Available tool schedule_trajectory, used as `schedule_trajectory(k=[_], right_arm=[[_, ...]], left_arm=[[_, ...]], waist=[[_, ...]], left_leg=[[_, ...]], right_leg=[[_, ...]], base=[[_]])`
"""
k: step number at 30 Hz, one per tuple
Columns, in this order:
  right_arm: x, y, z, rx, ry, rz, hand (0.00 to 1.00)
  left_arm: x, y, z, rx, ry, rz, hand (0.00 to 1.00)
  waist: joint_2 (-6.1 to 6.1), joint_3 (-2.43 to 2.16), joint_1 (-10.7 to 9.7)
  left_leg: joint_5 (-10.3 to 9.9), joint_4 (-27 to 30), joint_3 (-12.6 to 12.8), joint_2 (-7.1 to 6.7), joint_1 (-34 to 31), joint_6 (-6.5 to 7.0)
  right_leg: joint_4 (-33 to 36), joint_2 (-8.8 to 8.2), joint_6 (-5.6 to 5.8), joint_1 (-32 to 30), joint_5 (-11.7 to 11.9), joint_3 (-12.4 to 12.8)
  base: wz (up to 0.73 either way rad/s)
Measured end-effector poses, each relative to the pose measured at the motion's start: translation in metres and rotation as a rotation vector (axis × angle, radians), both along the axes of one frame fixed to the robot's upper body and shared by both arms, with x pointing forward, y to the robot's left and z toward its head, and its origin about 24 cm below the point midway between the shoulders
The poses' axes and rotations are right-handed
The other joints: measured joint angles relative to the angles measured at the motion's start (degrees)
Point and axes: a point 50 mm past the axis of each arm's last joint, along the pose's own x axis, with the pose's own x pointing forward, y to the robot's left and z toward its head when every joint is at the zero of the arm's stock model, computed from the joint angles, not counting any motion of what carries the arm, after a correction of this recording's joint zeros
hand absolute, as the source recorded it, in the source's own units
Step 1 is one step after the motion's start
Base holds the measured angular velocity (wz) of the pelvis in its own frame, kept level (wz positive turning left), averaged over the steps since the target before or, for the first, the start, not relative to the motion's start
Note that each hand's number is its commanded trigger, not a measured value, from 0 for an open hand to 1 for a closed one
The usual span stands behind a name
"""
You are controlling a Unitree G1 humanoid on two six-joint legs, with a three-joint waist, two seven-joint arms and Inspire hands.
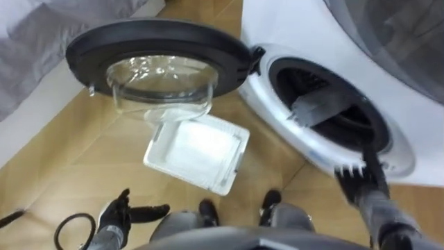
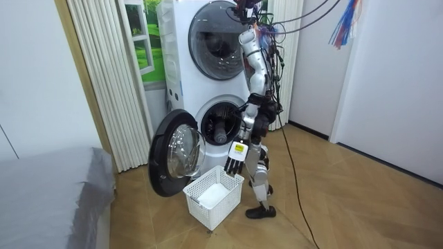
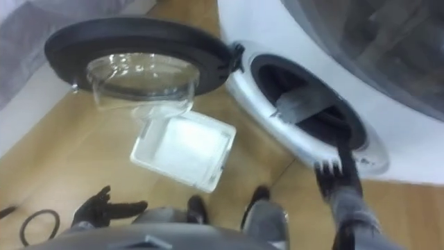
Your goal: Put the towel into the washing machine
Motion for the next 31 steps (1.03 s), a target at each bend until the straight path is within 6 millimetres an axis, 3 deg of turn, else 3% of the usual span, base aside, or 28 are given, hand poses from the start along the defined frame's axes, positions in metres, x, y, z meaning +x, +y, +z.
schedule_trajectory(k=[2,7,14,19,31], right_arm=[[-0.024,0.003,-0.004,-0.054,0.119,0.174,0.00],[-0.048,0.015,-0.011,-0.109,0.317,0.547,0.00],[-0.044,0.024,-0.013,-0.213,0.438,0.987,0.00],[-0.043,0.025,-0.013,-0.238,0.458,1.076,0.00],[-0.044,0.034,-0.016,-0.215,0.446,1.101,0.00]], left_arm=[[-0.007,0.002,-0.002,0.022,0.031,0.009,0.00],[-0.009,0.009,-0.001,0.044,0.034,0.039,0.00],[-0.022,0.009,-0.005,0.077,0.100,0.005,0.00],[-0.027,0.011,-0.006,0.086,0.128,0.005,0.00],[-0.022,0.007,-0.009,0.092,0.147,0.019,0.00]], waist=[[-0.06,0.01,-0.76],[0.59,0.23,-1.23],[0.33,0.36,-0.55],[-0.18,0.14,-0.63],[-0.29,0.36,-0.97]], left_leg=[[-0.36,-0.78,0.09,0.22,3.03,-0.57],[-1.00,-2.58,-0.29,1.01,6.18,-1.49],[-1.12,-2.97,-0.16,1.19,8.26,-1.70],[-1.26,-3.04,-0.28,1.50,9.24,-1.94],[-1.57,-3.52,-0.26,2.10,10.99,-2.46]], right_leg=[[-1.02,0.90,-0.01,2.71,0.12,1.10],[-0.92,2.55,-0.58,4.17,0.44,2.75],[-1.31,3.43,-1.15,5.51,0.77,4.37],[-2.01,3.81,-1.26,6.82,0.86,4.32],[-2.97,4.71,-1.24,8.45,0.84,4.58]], base=[[-0.26],[-0.28],[-0.11],[-0.01],[-0.03]])
